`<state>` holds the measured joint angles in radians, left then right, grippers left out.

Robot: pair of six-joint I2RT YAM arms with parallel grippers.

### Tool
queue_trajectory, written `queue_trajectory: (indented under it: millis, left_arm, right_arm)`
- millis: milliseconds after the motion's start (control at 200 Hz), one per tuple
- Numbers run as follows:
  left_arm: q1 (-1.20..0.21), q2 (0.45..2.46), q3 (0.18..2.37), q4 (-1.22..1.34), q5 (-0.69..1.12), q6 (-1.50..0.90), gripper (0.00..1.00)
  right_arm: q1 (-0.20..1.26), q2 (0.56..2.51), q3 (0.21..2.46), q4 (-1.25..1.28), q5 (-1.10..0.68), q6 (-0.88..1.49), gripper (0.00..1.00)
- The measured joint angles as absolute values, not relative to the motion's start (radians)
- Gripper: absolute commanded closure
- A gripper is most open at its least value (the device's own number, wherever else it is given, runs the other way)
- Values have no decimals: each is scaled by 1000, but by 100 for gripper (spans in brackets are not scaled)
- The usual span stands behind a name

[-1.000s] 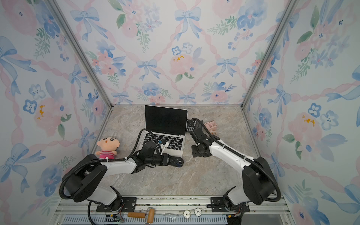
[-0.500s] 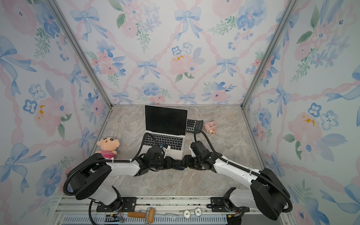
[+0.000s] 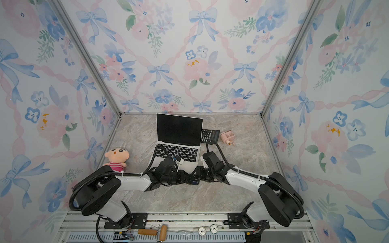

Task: Insert the wireless mouse receiver into the laptop
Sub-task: Take out the USB plug from the mouse.

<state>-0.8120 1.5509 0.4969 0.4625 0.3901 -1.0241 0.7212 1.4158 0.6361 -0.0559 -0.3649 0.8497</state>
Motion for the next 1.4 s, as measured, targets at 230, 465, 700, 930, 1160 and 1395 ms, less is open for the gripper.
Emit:
queue_trajectory:
  millis: [230,465,700,930,1160,1395]
  left_arm:
    - [-811,1551,490,473,390,-1034,100]
    - [-804,1551,489,466,404,-1048,100]
    - [-773,1551,488,454,451,-1060,100]
    - [-748,1563,486,455,512,-1051,100]
    - [-743,1588,489,480,541,-1048,100]
    - [-736,1590,489,484,545,-1044,100]
  right_arm:
    - [721,1420,622,-21,-376,862,42]
    - [721,1435,604,35,-402,902,42]
    - [720,1433,550,154,-420,982,45]
    - [723,1404,531,148,-434,1015,51]
    - [748,1280,545,130,-508,1027,52]
    - [738,1181,575,92,-519,993,52]
